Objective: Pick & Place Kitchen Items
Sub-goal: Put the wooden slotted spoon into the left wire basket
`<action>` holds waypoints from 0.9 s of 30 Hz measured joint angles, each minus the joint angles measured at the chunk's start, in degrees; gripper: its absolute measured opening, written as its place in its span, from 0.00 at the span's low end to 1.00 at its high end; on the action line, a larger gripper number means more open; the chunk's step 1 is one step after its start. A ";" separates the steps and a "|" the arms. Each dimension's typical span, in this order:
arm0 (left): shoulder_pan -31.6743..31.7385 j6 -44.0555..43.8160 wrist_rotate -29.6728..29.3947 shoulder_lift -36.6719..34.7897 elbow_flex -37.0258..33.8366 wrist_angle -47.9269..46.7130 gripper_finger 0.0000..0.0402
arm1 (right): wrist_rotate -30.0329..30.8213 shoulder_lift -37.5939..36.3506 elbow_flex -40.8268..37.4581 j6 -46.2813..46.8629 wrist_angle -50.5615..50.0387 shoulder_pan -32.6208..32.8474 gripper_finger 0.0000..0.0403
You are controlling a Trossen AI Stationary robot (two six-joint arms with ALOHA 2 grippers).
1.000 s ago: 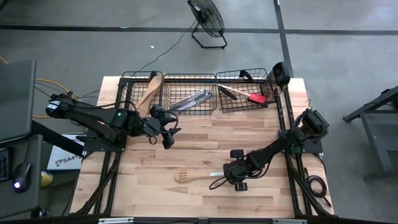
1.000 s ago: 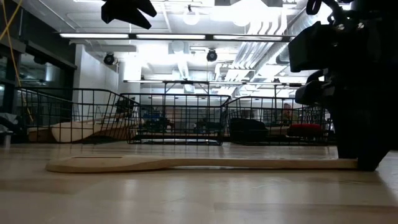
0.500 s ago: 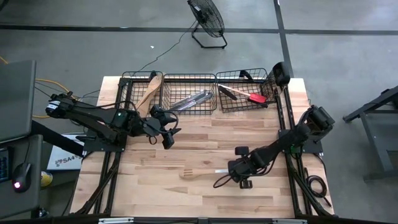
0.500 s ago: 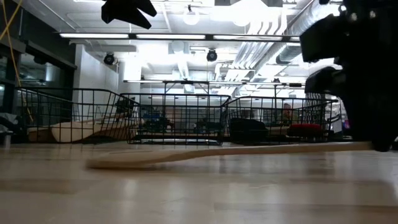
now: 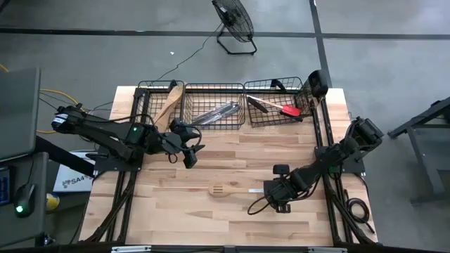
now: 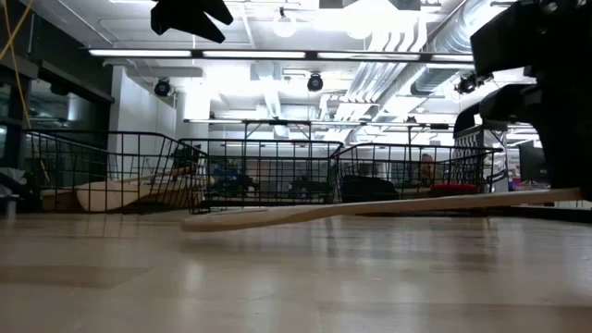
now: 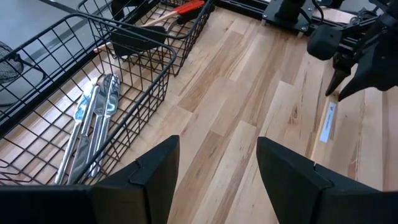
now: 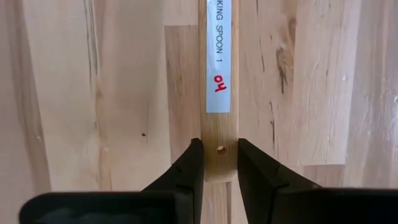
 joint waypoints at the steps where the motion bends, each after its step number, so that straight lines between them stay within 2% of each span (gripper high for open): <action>1: 0.02 0.00 0.00 0.00 0.00 0.00 0.52 | 0.19 -0.11 0.04 0.23 -0.15 0.17 0.16; 14: 0.00 -0.09 0.02 0.00 0.00 0.11 0.52 | 3.30 -0.84 0.11 1.23 -2.14 1.13 0.16; 27: 0.00 -0.13 0.04 0.00 0.00 0.20 0.52 | 8.24 -6.83 0.17 2.98 -3.40 2.66 0.16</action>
